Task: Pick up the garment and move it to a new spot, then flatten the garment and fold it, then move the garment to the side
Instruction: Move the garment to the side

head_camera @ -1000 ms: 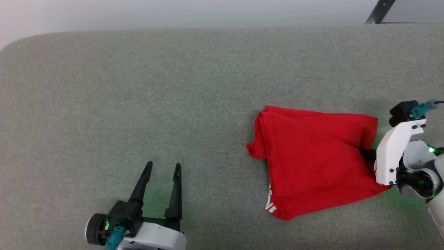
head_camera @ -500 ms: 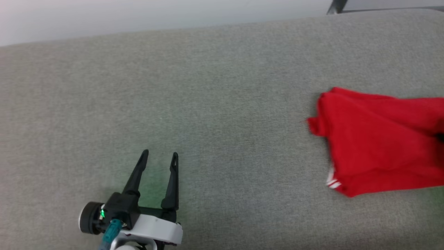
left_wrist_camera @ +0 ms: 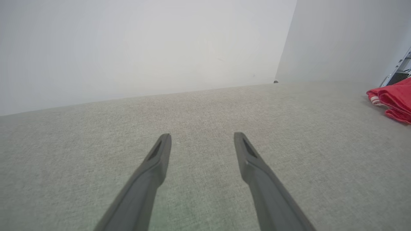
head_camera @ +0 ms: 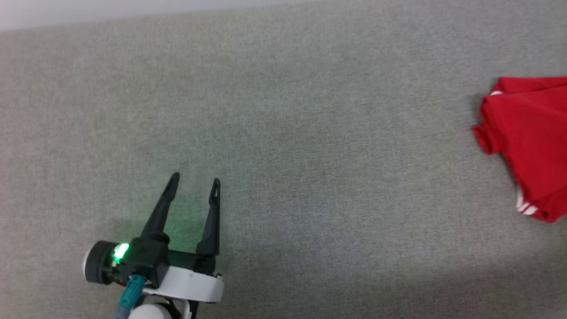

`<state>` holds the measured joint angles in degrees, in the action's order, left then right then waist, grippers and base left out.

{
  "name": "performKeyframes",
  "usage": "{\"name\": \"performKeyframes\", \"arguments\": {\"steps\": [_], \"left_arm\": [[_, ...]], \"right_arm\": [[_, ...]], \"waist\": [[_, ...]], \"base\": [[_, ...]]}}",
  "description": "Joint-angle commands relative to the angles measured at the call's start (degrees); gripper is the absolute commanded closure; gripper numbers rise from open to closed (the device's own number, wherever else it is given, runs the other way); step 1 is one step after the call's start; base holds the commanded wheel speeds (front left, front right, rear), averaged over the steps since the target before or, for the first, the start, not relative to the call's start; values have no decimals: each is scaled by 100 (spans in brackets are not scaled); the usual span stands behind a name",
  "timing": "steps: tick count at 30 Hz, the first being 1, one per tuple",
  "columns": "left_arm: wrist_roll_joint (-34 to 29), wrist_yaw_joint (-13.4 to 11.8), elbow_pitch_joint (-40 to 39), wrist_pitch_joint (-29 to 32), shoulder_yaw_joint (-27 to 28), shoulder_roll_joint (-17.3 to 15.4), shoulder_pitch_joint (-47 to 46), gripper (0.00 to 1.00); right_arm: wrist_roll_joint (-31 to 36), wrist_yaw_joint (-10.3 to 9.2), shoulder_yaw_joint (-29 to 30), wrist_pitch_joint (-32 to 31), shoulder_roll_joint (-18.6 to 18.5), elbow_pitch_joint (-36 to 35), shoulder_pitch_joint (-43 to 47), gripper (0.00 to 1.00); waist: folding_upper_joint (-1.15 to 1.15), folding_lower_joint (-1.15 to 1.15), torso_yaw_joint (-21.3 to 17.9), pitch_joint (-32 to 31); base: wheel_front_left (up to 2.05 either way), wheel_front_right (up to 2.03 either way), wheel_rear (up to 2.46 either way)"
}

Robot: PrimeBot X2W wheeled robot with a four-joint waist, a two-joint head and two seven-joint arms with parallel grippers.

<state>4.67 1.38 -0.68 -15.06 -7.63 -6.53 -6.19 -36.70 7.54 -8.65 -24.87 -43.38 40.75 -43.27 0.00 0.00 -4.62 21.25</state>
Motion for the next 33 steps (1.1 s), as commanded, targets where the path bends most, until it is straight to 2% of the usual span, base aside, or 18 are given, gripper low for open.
{"name": "performKeyframes", "arguments": {"steps": [1,5,19,21,22,27,33], "left_arm": [[-52,-30,-58,23,4,-40,-70,0],[-88,-78,-258,81,29,-123,-63,0],[-184,-211,-878,374,52,-298,74,0],[-175,-231,-895,389,50,-309,102,0],[-162,-236,-887,398,42,-306,111,0],[-6,-163,-726,316,19,-259,83,0],[184,-84,-376,120,21,-198,20,0]], "right_arm": [[121,-11,53,106,1,143,-149,100],[398,-11,35,400,105,626,-419,100],[756,-10,-182,1530,578,2052,-905,100],[763,-10,-195,1640,626,2161,-972,37],[742,-11,-195,1701,641,2199,-997,0],[683,-10,-346,1937,687,2224,-983,0],[543,-11,-703,2268,751,1819,-652,0]], "waist": [[0,0,73,126],[0,0,117,267],[0,0,63,373],[0,0,19,337],[0,0,1,309],[0,0,-76,79],[0,0,-138,-370]], "base": [[0,0,0],[0,0,0],[0,0,0],[0,0,0],[0,0,0],[0,0,0],[0,0,0]]}}
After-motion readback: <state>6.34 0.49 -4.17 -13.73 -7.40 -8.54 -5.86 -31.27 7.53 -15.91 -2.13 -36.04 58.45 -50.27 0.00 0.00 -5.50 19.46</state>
